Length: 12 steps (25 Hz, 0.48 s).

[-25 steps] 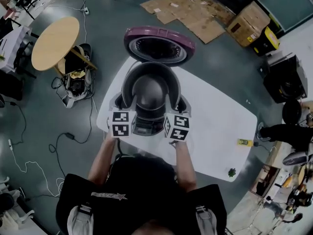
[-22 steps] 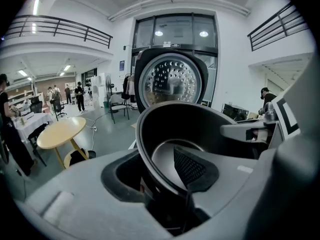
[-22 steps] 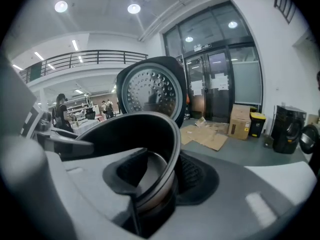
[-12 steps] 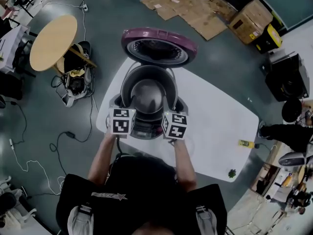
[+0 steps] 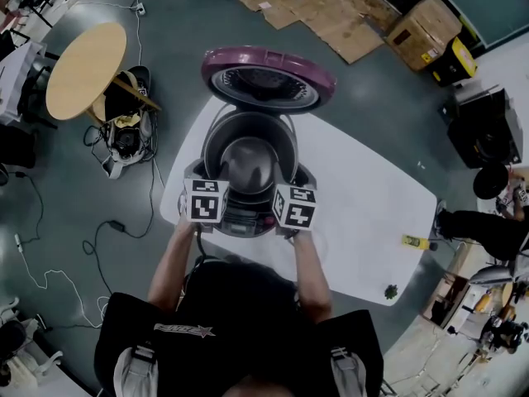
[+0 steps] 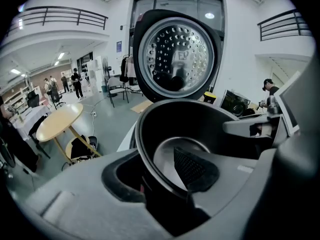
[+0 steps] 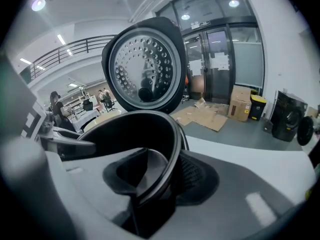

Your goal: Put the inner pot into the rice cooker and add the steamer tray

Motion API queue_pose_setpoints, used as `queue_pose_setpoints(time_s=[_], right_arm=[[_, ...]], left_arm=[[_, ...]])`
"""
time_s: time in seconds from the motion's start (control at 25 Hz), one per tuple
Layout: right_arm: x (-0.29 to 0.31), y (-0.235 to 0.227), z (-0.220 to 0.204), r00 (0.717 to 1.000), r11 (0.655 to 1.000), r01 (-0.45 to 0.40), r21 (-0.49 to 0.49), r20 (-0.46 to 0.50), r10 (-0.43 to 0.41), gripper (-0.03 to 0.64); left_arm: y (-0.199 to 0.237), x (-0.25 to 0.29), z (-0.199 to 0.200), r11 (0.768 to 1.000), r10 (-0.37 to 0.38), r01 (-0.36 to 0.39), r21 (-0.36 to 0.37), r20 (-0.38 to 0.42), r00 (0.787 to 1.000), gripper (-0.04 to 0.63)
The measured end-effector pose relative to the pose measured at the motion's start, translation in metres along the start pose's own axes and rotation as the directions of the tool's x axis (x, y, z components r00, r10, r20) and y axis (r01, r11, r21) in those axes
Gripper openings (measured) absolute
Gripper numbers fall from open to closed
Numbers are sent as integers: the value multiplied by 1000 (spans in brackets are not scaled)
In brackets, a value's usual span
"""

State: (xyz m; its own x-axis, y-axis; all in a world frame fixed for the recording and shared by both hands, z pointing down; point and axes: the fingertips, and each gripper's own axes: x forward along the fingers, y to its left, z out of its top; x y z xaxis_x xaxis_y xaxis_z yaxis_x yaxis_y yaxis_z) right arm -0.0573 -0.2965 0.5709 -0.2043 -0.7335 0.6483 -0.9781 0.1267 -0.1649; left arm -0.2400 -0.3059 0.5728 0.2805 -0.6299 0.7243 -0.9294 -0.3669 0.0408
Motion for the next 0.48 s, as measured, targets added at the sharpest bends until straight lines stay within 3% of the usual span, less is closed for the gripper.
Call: queue_pose_setpoints(time_s=[0.48], right_arm=[[10, -3, -12, 994, 997, -35, 64, -96, 42, 164]], left_arm=[[0, 11, -10, 1000, -29, 28, -13, -70, 997, 179]])
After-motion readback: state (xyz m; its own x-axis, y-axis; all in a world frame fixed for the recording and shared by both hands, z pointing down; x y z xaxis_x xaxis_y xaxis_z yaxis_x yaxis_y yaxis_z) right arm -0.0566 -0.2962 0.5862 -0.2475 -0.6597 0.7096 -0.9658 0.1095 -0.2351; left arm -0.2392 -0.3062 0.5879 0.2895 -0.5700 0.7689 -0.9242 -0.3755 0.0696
